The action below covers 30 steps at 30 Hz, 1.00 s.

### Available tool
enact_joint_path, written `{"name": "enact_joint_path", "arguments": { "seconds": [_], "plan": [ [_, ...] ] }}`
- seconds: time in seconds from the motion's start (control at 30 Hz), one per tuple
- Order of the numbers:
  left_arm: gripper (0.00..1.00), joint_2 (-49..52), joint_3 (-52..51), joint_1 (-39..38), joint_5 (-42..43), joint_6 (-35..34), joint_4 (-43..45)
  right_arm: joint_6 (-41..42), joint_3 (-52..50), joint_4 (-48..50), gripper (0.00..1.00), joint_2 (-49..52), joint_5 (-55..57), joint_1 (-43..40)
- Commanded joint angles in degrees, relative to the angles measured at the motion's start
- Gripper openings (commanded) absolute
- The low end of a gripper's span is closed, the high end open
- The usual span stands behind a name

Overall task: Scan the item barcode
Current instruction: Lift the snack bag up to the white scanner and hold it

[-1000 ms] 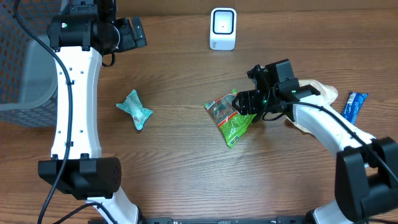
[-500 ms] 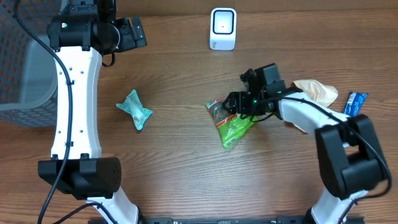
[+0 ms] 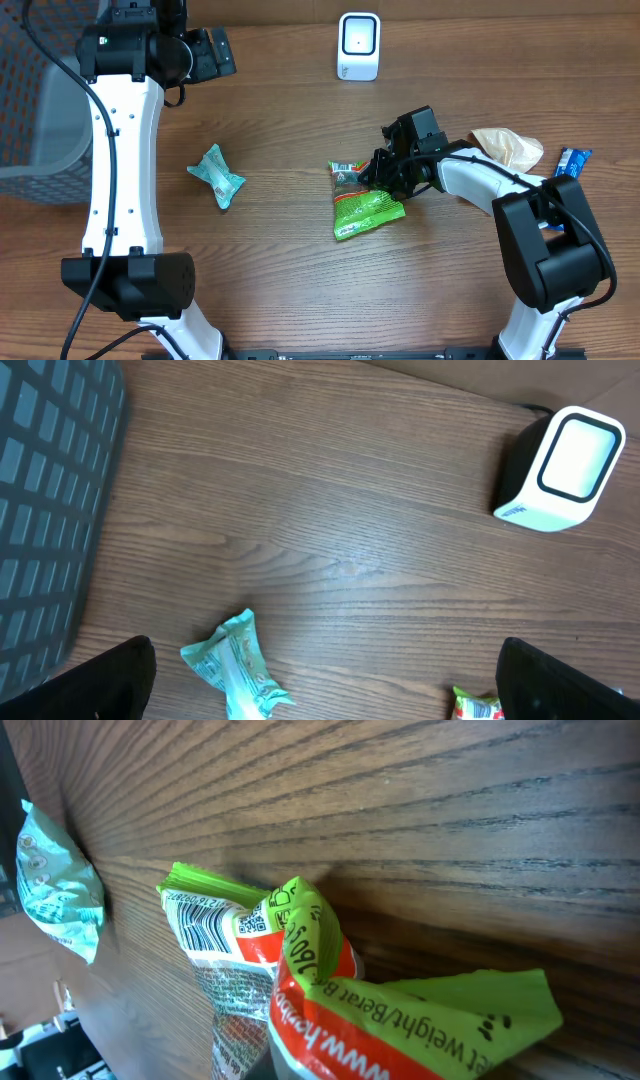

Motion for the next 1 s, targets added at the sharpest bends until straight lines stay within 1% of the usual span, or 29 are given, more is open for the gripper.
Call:
{"name": "enact_joint_path", "arguments": {
  "seconds": [0.0,0.23,0.5,0.6,0.77,0.97],
  "plan": [
    [1.0,0.6,1.3,-0.4,0.4,-0.8,0.0,-7.6,2.3,-2.0,0.04,-3.9,-1.2,-0.3],
    [1.0,0.6,1.3,-0.4,0.4,-0.8,0.1,-16.8,12.0,-11.7,0.04,-10.3,-3.7,-0.9],
    [1.0,0.6,1.3,-0.4,0.4,-0.8,0.0,-23.4,25.4,-19.1,0.04,-13.5,-14.6,-1.2],
    [1.0,0.6,1.3,-0.4,0.4,-0.8,0.0,-28.3,29.9,-22.5,0.04,-14.0,-21.4,-2.1],
    [1.0,0.6,1.3,-0.4,0.4,-0.8,0.0,-29.8,33.1,-23.6,0.04,-15.4,-28.0,-4.4],
    [1.0,0.6,1.3,-0.4,0.4,-0.8,0.1,-29.8,34.1,-23.6,0.04,-18.3,-28.8,-7.3]
  ]
}}
